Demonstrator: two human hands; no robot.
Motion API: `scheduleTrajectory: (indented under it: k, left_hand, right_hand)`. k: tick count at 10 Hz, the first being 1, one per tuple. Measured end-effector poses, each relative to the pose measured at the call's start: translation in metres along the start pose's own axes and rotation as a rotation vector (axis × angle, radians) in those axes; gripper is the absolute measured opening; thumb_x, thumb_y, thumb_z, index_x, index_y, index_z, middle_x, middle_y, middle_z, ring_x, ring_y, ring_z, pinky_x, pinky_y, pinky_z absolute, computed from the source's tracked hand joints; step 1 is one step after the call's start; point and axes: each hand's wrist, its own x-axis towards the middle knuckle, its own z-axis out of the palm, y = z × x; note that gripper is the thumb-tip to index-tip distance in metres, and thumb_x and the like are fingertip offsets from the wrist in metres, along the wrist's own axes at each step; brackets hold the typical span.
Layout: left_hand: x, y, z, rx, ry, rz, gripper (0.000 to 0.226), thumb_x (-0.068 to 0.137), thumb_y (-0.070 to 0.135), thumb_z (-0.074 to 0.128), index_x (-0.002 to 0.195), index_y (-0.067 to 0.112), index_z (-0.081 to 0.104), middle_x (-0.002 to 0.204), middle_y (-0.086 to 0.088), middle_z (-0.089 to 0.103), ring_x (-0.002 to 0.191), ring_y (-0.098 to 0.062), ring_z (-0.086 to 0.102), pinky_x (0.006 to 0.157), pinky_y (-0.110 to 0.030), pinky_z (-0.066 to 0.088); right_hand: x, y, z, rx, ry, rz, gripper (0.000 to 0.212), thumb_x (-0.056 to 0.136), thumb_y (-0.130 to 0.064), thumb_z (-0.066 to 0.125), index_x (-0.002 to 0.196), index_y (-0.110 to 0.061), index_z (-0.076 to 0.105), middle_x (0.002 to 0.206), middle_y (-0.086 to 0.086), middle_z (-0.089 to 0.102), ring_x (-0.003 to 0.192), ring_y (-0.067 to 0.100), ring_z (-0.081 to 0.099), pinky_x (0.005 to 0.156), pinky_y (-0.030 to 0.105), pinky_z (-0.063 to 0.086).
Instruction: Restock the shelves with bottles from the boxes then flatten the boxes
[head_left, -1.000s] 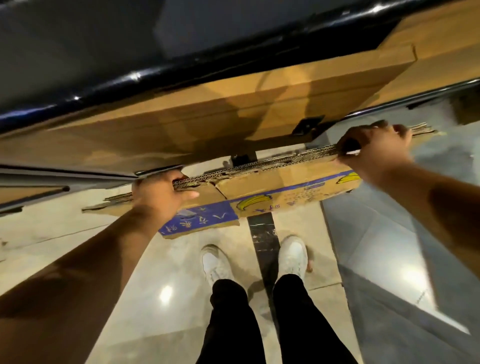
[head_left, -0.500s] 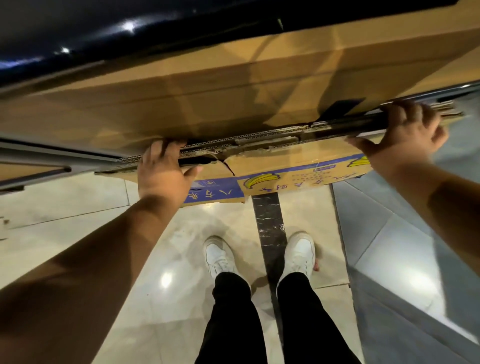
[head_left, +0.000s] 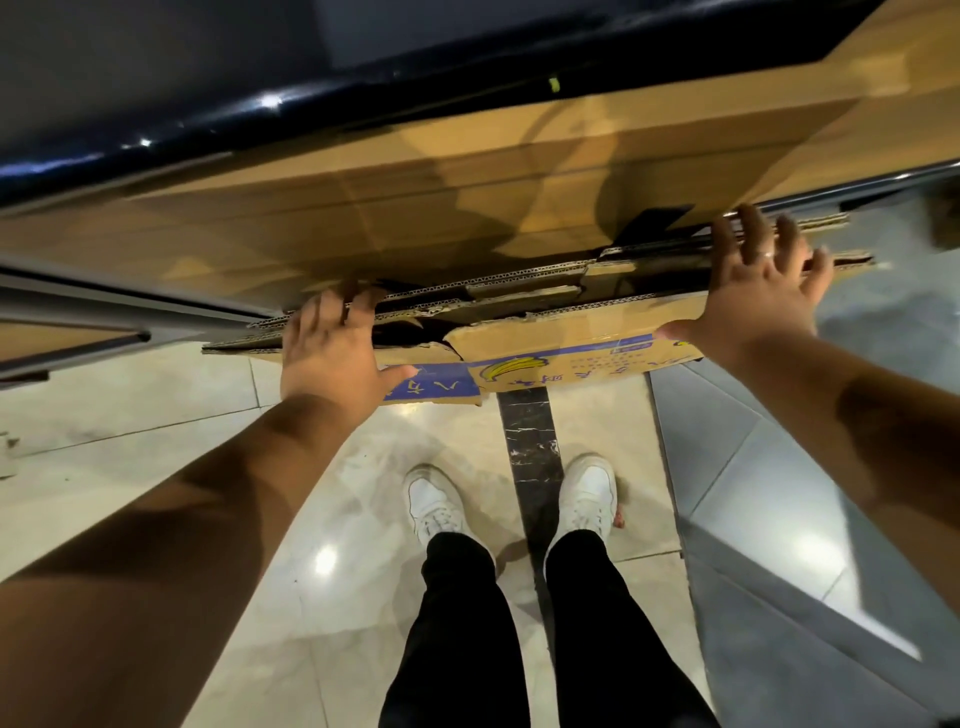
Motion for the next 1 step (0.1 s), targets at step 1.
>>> scheduleTrajectory:
  k: [1]
  left_hand:
    - [-0.0106,0.0054,-0.012,0.003,0.0,0.017,0.087,0.076,0.06,0.075,0.147,0.025,0.038,0.143,-0.018,0.04,0.137,-0.038,0.034,0.115,-0.047,0.025]
  right_hand:
    - [-0.0129,0.0005,-0.0069,0.004,-0.003,0.016,0.123,0.072,-0.064,0.073,0.157,-0.021,-0.004,0.166,0.005,-0.008,0.151,0.034,-0.008,0.118,0.058,-0.002]
